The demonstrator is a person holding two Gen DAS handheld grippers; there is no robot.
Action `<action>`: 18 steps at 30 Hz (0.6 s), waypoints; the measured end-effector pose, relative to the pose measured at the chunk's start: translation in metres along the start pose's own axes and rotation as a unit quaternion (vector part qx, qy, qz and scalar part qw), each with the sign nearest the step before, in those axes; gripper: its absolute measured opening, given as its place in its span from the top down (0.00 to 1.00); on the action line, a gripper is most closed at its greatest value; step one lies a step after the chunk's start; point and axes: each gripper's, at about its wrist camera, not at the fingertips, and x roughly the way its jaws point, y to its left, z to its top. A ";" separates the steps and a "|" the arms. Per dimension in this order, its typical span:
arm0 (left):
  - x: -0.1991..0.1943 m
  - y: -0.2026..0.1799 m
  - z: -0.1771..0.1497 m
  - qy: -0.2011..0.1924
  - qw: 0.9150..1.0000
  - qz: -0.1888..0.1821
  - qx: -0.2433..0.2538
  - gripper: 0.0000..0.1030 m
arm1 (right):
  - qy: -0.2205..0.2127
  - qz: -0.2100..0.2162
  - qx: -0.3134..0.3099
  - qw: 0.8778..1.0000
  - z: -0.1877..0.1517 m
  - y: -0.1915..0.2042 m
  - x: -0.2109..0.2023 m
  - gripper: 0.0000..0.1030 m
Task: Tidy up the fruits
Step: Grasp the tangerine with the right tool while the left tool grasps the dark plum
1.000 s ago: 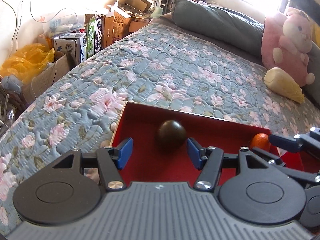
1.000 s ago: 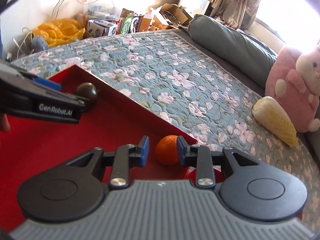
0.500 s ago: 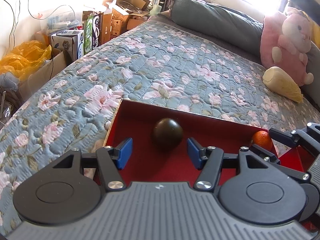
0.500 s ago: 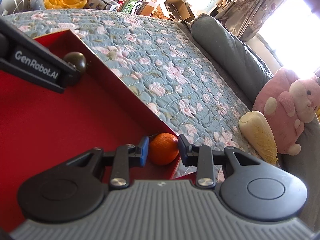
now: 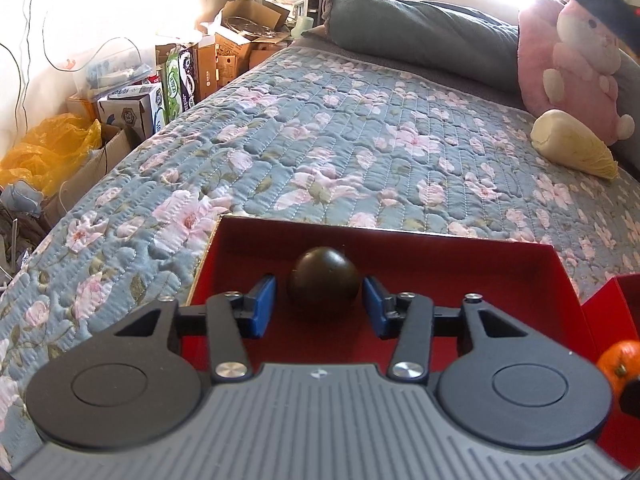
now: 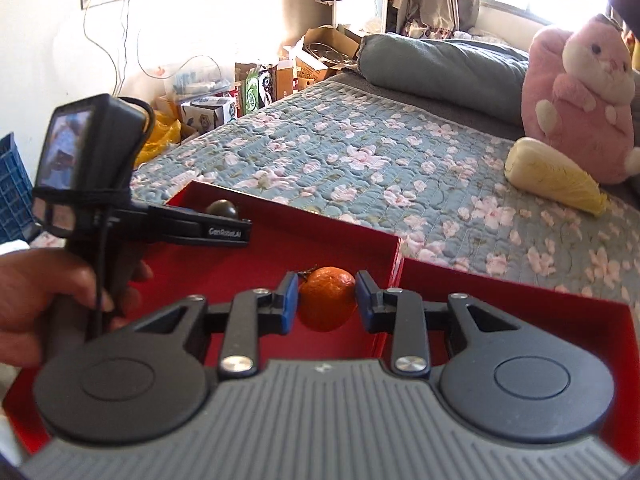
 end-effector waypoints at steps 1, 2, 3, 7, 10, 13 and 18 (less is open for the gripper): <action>0.000 -0.001 0.000 0.000 1.000 0.000 0.000 0.57 | 0.003 0.003 0.014 1.000 -0.004 -0.003 -0.006 0.66; 0.000 -0.002 -0.001 0.000 1.000 0.002 0.002 0.57 | 0.005 0.006 0.027 1.000 -0.007 -0.005 -0.011 0.66; -0.001 -0.004 -0.001 0.000 1.000 0.004 0.006 0.57 | 0.005 0.009 0.038 0.999 -0.010 -0.007 -0.017 0.66; -0.004 -0.008 -0.003 0.003 1.000 0.005 0.014 0.58 | 0.000 0.015 0.051 0.999 -0.017 -0.009 -0.033 0.66; -0.009 -0.013 -0.004 0.005 1.000 -0.001 0.020 0.58 | -0.001 0.020 0.062 0.998 -0.019 -0.012 -0.039 0.66; -0.016 -0.016 -0.005 0.002 1.000 -0.003 0.027 0.58 | -0.007 0.033 0.077 0.996 -0.019 -0.015 -0.046 0.66; -0.029 -0.018 -0.009 0.002 1.000 0.003 0.029 0.58 | -0.007 0.048 0.093 0.994 -0.027 -0.016 -0.057 0.66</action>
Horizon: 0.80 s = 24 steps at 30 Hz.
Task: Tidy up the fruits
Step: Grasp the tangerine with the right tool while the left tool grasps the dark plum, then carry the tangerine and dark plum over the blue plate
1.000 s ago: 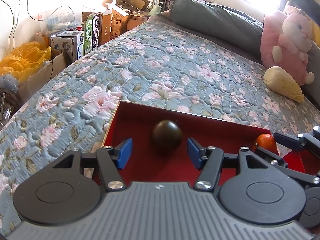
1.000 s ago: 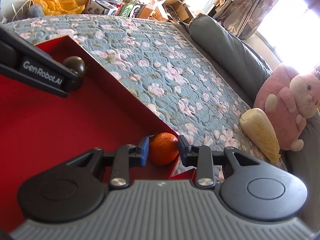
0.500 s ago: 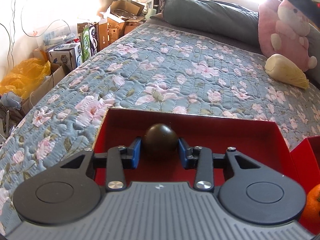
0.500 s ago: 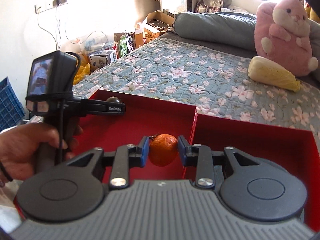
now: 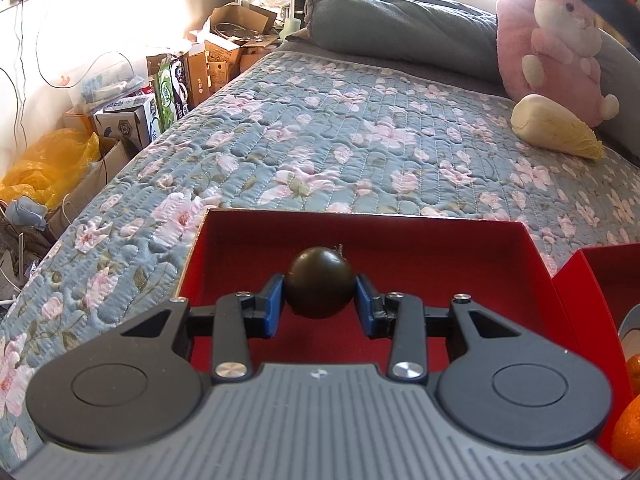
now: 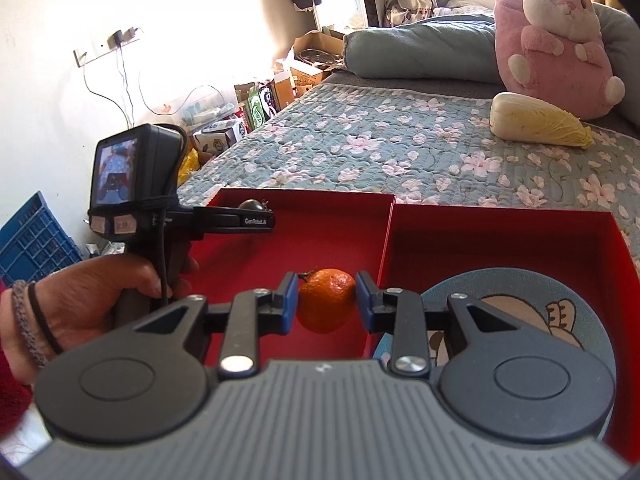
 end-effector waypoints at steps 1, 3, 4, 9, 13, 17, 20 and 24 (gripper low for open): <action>-0.003 0.000 -0.001 0.000 1.000 0.002 0.001 0.58 | 0.001 0.004 0.005 1.000 -0.002 -0.001 -0.002 0.66; -0.009 0.000 -0.002 -0.002 1.000 0.003 0.000 0.58 | 0.002 0.009 0.014 1.000 -0.006 -0.002 -0.007 0.66; -0.013 0.000 -0.003 -0.004 1.000 0.004 0.001 0.58 | 0.003 0.012 0.016 1.000 -0.009 -0.002 -0.010 0.66; -0.032 -0.002 -0.007 -0.011 1.000 0.009 0.007 0.58 | -0.001 0.020 0.023 1.000 -0.020 -0.001 -0.027 0.66; -0.046 -0.006 -0.010 -0.017 1.000 0.012 0.015 0.58 | -0.007 0.024 0.036 0.999 -0.028 -0.006 -0.043 0.66; -0.059 -0.012 -0.012 -0.024 0.999 0.014 0.023 0.58 | -0.015 0.020 0.047 0.999 -0.035 -0.015 -0.059 0.66; -0.066 -0.018 -0.013 -0.028 0.999 0.015 0.030 0.58 | -0.020 0.014 0.056 0.998 -0.041 -0.025 -0.070 0.66; -0.073 -0.028 -0.014 -0.032 0.999 0.014 0.040 0.58 | -0.025 0.003 0.068 0.997 -0.049 -0.039 -0.083 0.66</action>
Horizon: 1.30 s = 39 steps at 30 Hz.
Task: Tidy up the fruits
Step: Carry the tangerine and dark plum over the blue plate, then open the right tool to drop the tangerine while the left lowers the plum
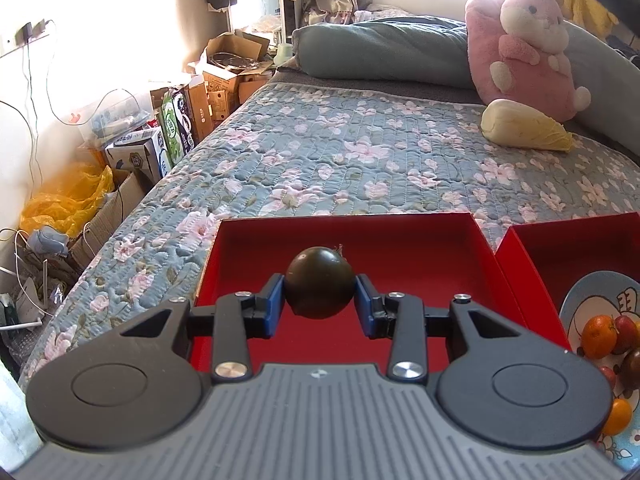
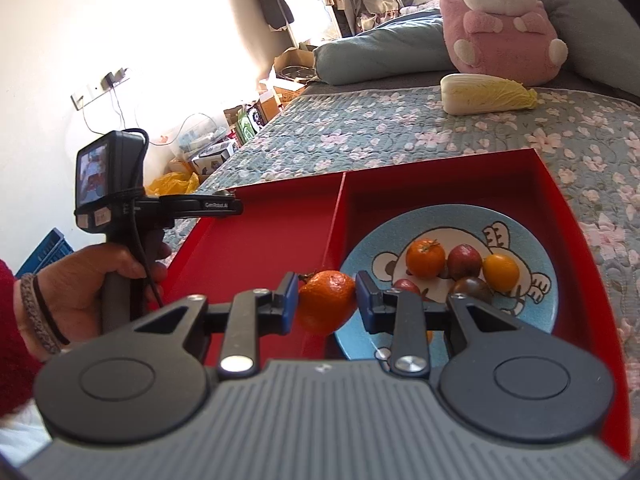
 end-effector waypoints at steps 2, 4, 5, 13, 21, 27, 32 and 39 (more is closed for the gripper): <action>-0.003 -0.005 0.000 -0.002 1.000 -0.004 0.004 0.58 | -0.003 -0.006 0.007 1.000 -0.002 -0.009 -0.006 0.66; -0.005 -0.011 -0.001 -0.004 1.000 -0.008 0.009 0.58 | -0.006 -0.013 0.014 1.000 -0.004 -0.018 -0.011 0.66; -0.006 -0.014 -0.001 -0.005 1.000 -0.010 0.012 0.58 | -0.007 -0.018 0.018 1.000 -0.005 -0.023 -0.014 0.67; -0.008 -0.032 -0.001 -0.004 1.000 -0.021 0.022 0.58 | -0.029 -0.048 0.046 0.997 -0.010 -0.055 -0.032 0.67; -0.004 -0.037 0.000 -0.004 0.999 -0.031 0.022 0.58 | -0.036 -0.089 0.067 0.993 -0.005 -0.091 -0.026 0.67; -0.005 -0.045 0.000 -0.004 0.998 -0.051 0.027 0.58 | -0.014 -0.090 0.074 0.993 -0.016 -0.096 -0.014 0.67; -0.017 -0.061 -0.001 -0.019 0.995 -0.087 0.036 0.58 | 0.013 -0.077 0.051 0.996 -0.025 -0.080 0.001 0.67; -0.035 -0.087 -0.009 -0.033 0.986 -0.154 0.053 0.58 | 0.025 -0.066 0.041 0.997 -0.026 -0.068 0.010 0.67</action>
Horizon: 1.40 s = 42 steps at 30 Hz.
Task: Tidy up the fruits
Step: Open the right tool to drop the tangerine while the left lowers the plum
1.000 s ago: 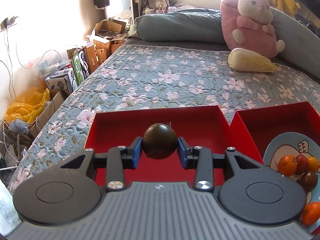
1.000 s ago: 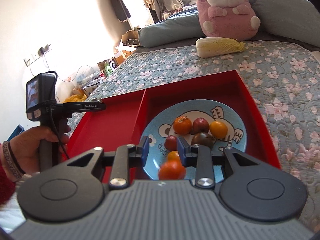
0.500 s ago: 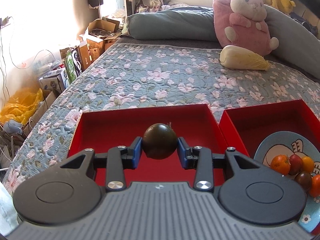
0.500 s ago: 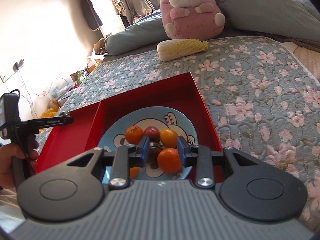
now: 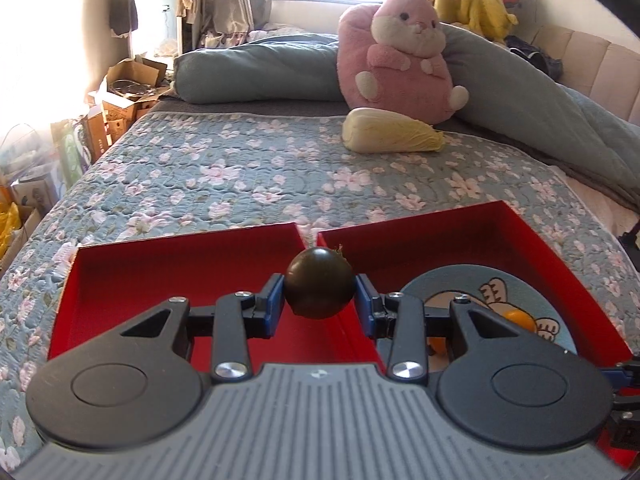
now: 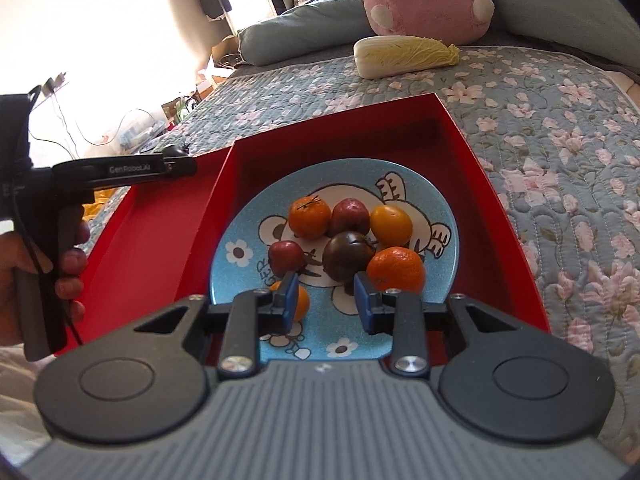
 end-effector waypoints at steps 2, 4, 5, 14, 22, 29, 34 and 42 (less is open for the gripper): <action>-0.001 -0.010 -0.003 0.002 1.000 -0.013 0.013 0.58 | 0.000 0.000 -0.001 1.000 0.000 0.001 0.000 0.67; -0.001 -0.022 -0.008 0.007 0.999 -0.027 0.030 0.58 | 0.002 0.000 -0.003 1.000 0.001 0.002 0.001 0.66; -0.001 -0.028 -0.011 0.009 0.999 -0.034 0.038 0.58 | 0.004 0.000 -0.004 1.000 0.000 0.003 0.002 0.66; 0.001 -0.064 -0.030 0.026 0.993 -0.079 0.081 0.58 | 0.014 -0.002 -0.017 1.000 -0.004 0.011 0.005 0.66; 0.014 -0.069 -0.034 0.043 0.992 -0.089 0.080 0.58 | 0.020 -0.001 -0.018 1.000 -0.006 0.014 0.005 0.66; 0.020 -0.073 -0.038 0.050 0.991 -0.087 0.092 0.58 | 0.025 0.000 -0.018 1.000 -0.008 0.016 0.007 0.66; 0.021 -0.075 -0.039 0.055 0.990 -0.090 0.095 0.58 | 0.026 0.003 -0.018 1.000 -0.008 0.017 0.006 0.66; 0.014 -0.078 -0.038 0.047 0.990 -0.091 0.100 0.41 | 0.021 0.004 -0.017 1.000 -0.008 0.018 -0.001 0.66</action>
